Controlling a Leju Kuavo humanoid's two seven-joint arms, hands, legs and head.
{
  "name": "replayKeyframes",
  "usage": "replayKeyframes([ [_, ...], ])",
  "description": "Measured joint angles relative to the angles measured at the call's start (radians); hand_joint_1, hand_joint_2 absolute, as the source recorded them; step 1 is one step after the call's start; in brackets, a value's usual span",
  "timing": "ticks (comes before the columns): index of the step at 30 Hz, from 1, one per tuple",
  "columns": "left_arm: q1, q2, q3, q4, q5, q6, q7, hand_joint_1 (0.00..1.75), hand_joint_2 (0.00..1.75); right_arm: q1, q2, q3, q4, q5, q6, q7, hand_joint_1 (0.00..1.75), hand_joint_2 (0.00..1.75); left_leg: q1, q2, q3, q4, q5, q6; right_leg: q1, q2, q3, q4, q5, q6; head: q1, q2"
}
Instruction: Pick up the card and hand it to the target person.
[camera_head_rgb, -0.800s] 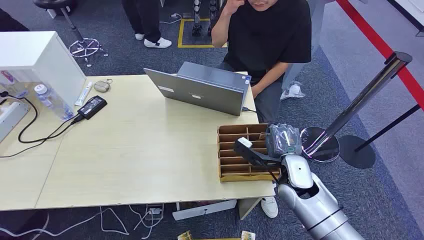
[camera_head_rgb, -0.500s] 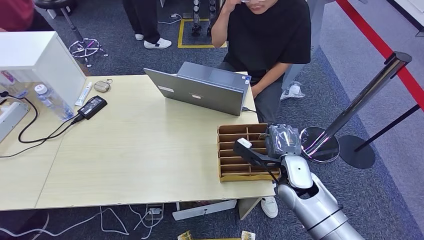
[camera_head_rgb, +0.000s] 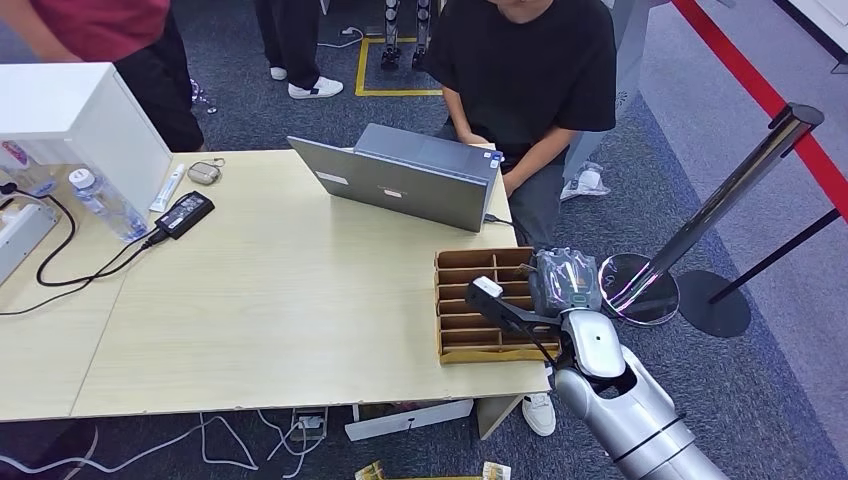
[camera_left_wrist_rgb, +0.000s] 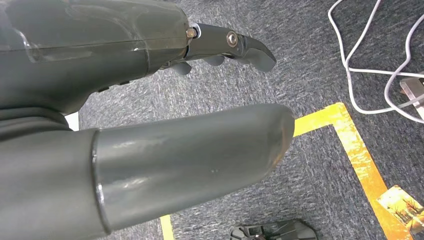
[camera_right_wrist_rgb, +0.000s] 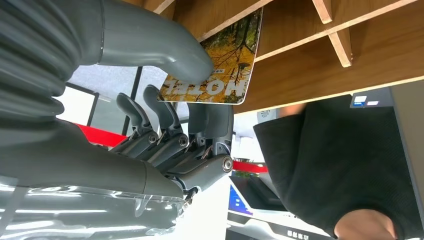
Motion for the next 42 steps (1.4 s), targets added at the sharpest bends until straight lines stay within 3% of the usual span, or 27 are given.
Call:
replayKeyframes([
  [10, 0.0, 0.0, 0.0, 0.0, 0.003, 0.0, -0.002, 0.0, 0.0, 0.0, -0.011, -0.002, -0.045, 0.001, 0.007, 0.004, 1.54, 1.75, 0.0, 0.0, 0.0, 0.0, 0.0, 0.0, 0.0, 0.0, 0.0, 0.0, 0.0, 0.0, 0.0, 0.0],
  [25, 0.001, 0.002, 0.0, 0.0, 0.015, -0.003, -0.006, 0.0, 0.0, -0.036, -0.075, -0.02, -0.326, 0.047, 0.12, 0.039, 1.47, 1.75, 0.0, 0.0, 0.0, 0.0, 0.0, 0.0, 0.0, 0.0, 0.0, 0.0, 0.0, 0.0, 0.0, 0.0],
  [30, 0.001, 0.002, 0.0, 0.0, 0.016, -0.004, -0.006, 0.0, 0.0, -0.057, -0.089, -0.02, -0.405, 0.057, 0.141, 0.044, 1.54, 1.75, 0.0, 0.0, 0.0, 0.0, 0.0, 0.0, 0.0, 0.0, 0.0, 0.0, 0.0, 0.0, 0.0, 0.0],
  [42, 0.0, 0.002, 0.0, 0.0, -0.003, -0.008, -0.008, 0.0, 0.0, -0.115, -0.117, -0.043, -0.396, 0.02, 0.13, 0.029, 1.56, 1.75, 0.0, 0.0, -0.001, 0.0, 0.0, 0.0, 0.0, 0.0, 0.0, 0.0, 0.0, 0.0, 0.0, 0.0],
])
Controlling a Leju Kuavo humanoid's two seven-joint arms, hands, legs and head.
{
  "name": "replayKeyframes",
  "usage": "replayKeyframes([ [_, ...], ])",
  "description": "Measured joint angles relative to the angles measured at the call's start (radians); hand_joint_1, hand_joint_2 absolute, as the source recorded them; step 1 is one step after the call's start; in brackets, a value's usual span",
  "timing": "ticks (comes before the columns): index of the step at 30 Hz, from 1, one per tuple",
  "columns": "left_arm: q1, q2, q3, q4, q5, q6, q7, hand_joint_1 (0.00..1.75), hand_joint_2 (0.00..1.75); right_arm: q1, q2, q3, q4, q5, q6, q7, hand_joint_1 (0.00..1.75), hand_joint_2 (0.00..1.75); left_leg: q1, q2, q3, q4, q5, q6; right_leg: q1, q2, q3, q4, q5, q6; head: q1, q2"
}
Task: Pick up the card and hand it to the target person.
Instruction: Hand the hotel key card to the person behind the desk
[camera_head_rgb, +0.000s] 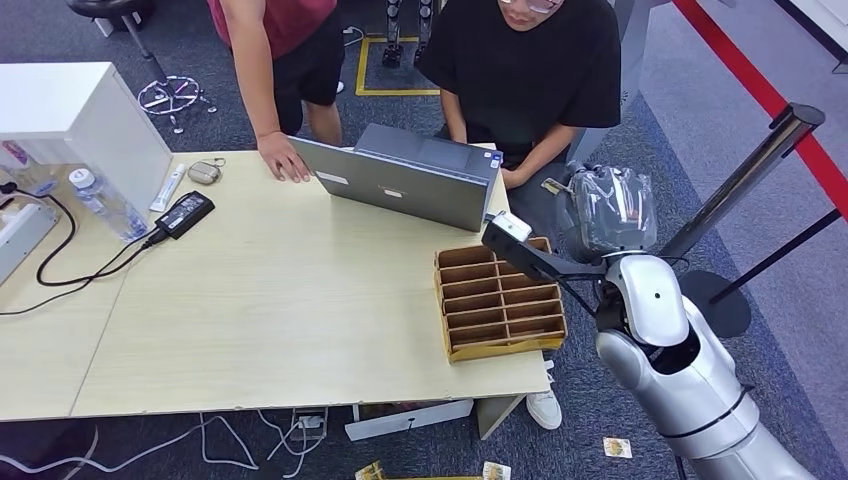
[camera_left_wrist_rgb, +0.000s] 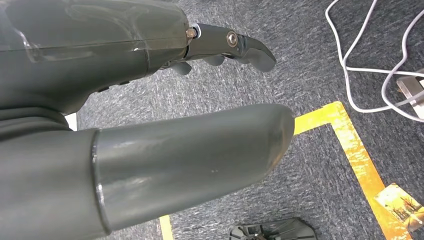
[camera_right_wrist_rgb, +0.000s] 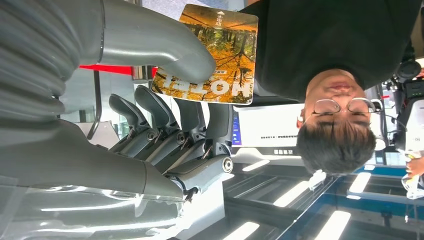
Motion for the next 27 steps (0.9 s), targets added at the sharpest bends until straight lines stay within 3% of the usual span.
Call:
replayKeyframes([
  [27, 0.0, 0.0, -0.009, 0.0, -0.02, 0.0, 0.006, 0.0, 0.0, -0.062, -0.029, -0.001, 0.262, -0.03, -0.037, -0.015, 1.52, 1.75, 0.0, 0.0, 0.0, 0.0, 0.0, 0.0, 0.0, 0.0, 0.0, 0.0, 0.0, 0.0, 0.0, 0.0],
])
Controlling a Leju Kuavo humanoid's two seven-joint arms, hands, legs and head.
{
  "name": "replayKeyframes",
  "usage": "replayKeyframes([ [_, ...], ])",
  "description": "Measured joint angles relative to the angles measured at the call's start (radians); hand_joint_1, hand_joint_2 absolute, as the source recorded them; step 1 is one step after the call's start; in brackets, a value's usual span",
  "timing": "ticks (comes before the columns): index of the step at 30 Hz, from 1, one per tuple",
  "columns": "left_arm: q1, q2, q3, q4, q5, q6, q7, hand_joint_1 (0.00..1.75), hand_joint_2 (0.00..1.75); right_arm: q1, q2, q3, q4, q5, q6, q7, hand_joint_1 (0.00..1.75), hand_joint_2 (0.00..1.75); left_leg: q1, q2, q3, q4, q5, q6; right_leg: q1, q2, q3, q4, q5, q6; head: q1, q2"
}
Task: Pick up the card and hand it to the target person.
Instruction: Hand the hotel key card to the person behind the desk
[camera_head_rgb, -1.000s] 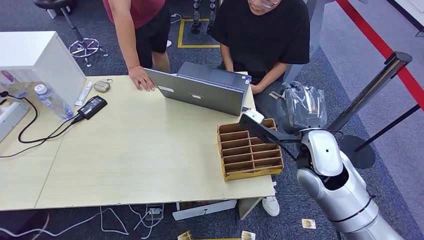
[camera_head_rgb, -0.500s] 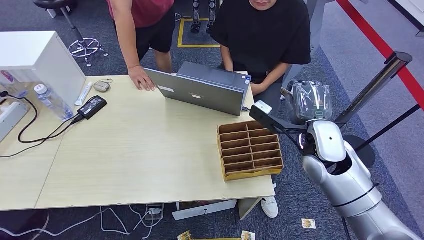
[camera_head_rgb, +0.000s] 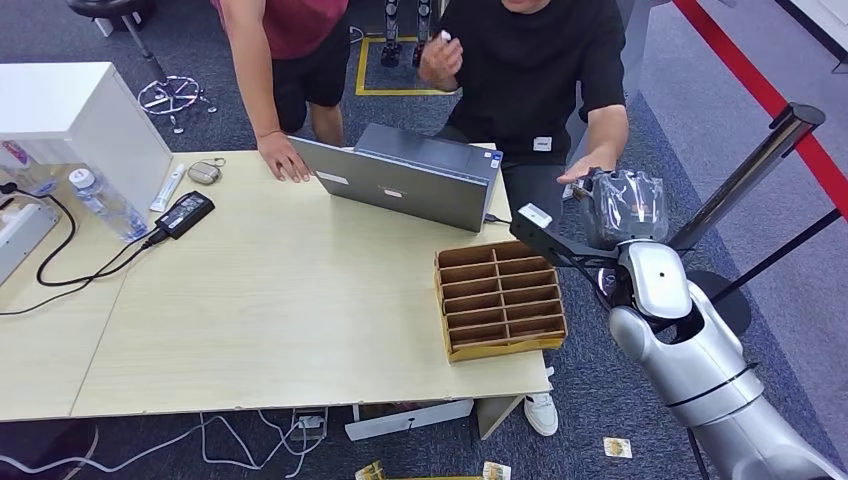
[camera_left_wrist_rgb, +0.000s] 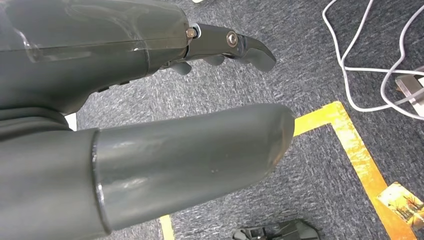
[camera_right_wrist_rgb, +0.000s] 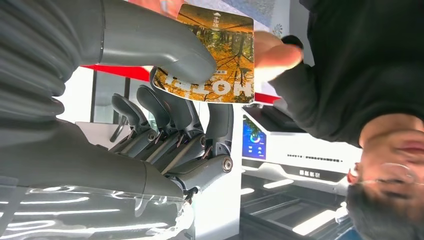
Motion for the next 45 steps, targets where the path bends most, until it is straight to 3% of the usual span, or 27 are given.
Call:
replayKeyframes([
  [9, 0.0, 0.0, -0.005, 0.0, -0.001, 0.0, 0.0, 0.0, 0.0, 0.001, -0.002, 0.0, 0.034, -0.003, -0.007, 0.001, 1.45, 1.75, 0.0, 0.0, 0.0, 0.0, 0.0, 0.0, 0.0, 0.0, 0.0, 0.0, 0.0, 0.0, 0.0, 0.0],
  [11, 0.0, 0.0, -0.005, 0.0, -0.001, 0.0, 0.0, 0.0, 0.0, 0.001, -0.004, 0.0, 0.04, -0.003, -0.007, 0.001, 0.99, 1.75, 0.0, 0.0, 0.0, 0.0, 0.0, 0.0, 0.0, 0.0, 0.0, 0.0, 0.0, 0.0, 0.0, 0.0],
  [13, 0.0, 0.0, -0.006, 0.0, -0.001, 0.0, 0.0, 0.0, 0.0, 0.002, -0.007, 0.0, 0.044, -0.003, -0.007, 0.001, 0.28, 1.75, 0.0, 0.0, 0.0, 0.0, 0.0, 0.0, 0.0, 0.0, 0.0, 0.0, 0.0, 0.0, 0.0, 0.0],
  [14, 0.0, 0.0, -0.006, 0.0, -0.001, 0.0, 0.0, 0.0, 0.0, 0.002, -0.008, 0.0, 0.046, -0.003, -0.007, 0.001, 0.09, 1.75, 0.0, 0.0, 0.0, 0.0, 0.0, 0.0, 0.0, 0.0, 0.0, 0.0, 0.0, 0.0, 0.0, 0.0],
  [15, 0.0, 0.0, -0.006, 0.0, -0.001, 0.0, 0.0, 0.0, 0.0, 0.004, -0.008, 0.0, 0.048, -0.002, -0.007, 0.002, 0.0, 1.75, 0.0, 0.0, 0.0, 0.0, 0.0, 0.0, 0.0, 0.0, -0.001, 0.0, 0.0, 0.0, 0.0, 0.0],
  [26, 0.0, 0.0, -0.006, 0.0, -0.001, 0.0, 0.001, 0.0, 0.0, 0.016, -0.008, 0.0, 0.06, 0.003, -0.019, 0.014, 0.0, 1.75, 0.0, 0.0, 0.0, 0.0, 0.0, 0.0, 0.0, 0.0, 0.0, 0.0, 0.0, 0.0, 0.0, 0.0],
  [31, 0.0, 0.0, -0.006, 0.0, 0.003, 0.001, 0.003, 0.0, 0.0, 0.072, 0.001, -0.029, 0.047, -0.045, -0.225, 0.002, 0.0, 1.75, 0.0, 0.0, 0.0, 0.0, 0.0, 0.0, 0.0, 0.0, 0.0, 0.0, 0.0, 0.0, 0.0, 0.0],
  [36, 0.0, -0.001, -0.006, 0.0, 0.018, 0.006, 0.003, 0.0, 0.0, 0.161, 0.047, -0.068, -0.009, -0.123, -0.453, -0.056, 0.0, 1.75, 0.0, 0.0, 0.0, 0.0, 0.0, 0.0, 0.0, -0.001, 0.0, 0.0, 0.0, 0.0, 0.0, 0.0],
  [45, 0.0, -0.003, -0.004, 0.0, 0.05, 0.024, 0.004, 0.0, 0.0, 0.339, 0.182, -0.076, -0.091, -0.239, -0.654, -0.22, 0.0, 1.75, 0.001, 0.0, 0.0, 0.0, 0.0, 0.0, 0.001, -0.001, 0.0, 0.0, 0.0, 0.0, 0.0, 0.0],
])
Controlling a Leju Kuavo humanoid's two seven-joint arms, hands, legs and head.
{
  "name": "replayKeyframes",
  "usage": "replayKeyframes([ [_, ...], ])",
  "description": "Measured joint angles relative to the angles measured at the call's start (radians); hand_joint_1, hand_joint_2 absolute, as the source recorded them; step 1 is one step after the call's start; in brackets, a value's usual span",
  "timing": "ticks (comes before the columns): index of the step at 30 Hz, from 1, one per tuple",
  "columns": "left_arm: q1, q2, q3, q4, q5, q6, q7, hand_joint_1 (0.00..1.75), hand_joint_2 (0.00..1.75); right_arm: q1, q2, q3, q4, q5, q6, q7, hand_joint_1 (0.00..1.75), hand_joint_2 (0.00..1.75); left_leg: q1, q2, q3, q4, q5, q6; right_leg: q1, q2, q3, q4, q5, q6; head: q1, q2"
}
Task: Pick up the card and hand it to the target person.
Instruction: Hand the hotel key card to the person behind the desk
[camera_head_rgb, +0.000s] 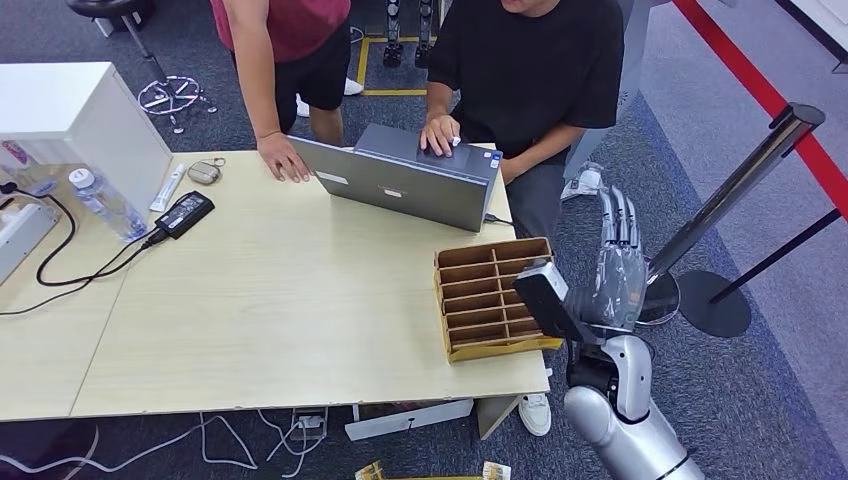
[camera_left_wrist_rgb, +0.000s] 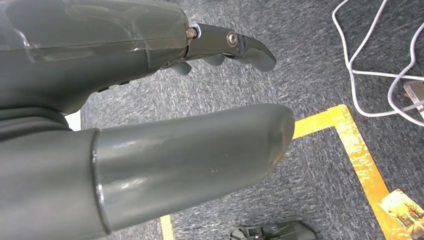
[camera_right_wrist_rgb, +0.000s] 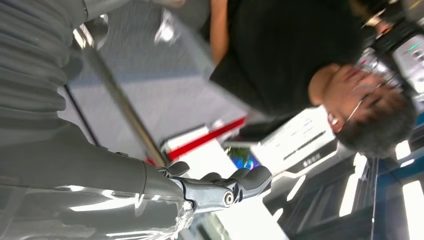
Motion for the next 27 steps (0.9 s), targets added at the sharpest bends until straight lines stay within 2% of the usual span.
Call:
replayKeyframes([
  [5, 0.0, -0.002, 0.001, 0.0, 0.009, 0.008, 0.009, 0.0, 0.0, 0.096, 0.099, -0.008, -0.023, -0.053, -0.006, -0.128, 0.0, 1.75, 0.0, 0.0, 0.0, 0.0, 0.0, 0.0, 0.0, 0.0, 0.0, 0.0, 0.0, 0.0, 0.0, 0.0],
  [10, 0.0, -0.003, 0.001, 0.0, 0.02, 0.012, 0.008, 0.0, 0.0, 0.144, 0.158, -0.015, -0.026, -0.089, -0.006, -0.161, 0.0, 1.75, 0.0, 0.0, 0.0, 0.0, 0.0, 0.0, 0.0, 0.001, 0.0, 0.0, 0.0, 0.0, 0.0, 0.0],
  [17, 0.0, -0.005, 0.001, 0.0, 0.023, 0.019, 0.008, 0.0, 0.0, 0.173, 0.191, -0.014, -0.026, -0.125, -0.006, -0.153, 0.0, 1.75, 0.0, 0.001, 0.0, 0.0, 0.0, 0.0, 0.0, 0.001, 0.0, 0.0, 0.0, 0.0, 0.0, 0.0],
  [27, 0.0, -0.007, 0.001, 0.0, 0.027, 0.019, 0.011, 0.0, 0.0, 0.186, 0.202, -0.01, -0.018, -0.207, -0.005, -0.157, 0.0, 1.75, 0.0, 0.001, 0.0, 0.0, 0.0, 0.0, 0.0, 0.001, 0.0, 0.0, 0.0, 0.0, 0.0, 0.0],
])
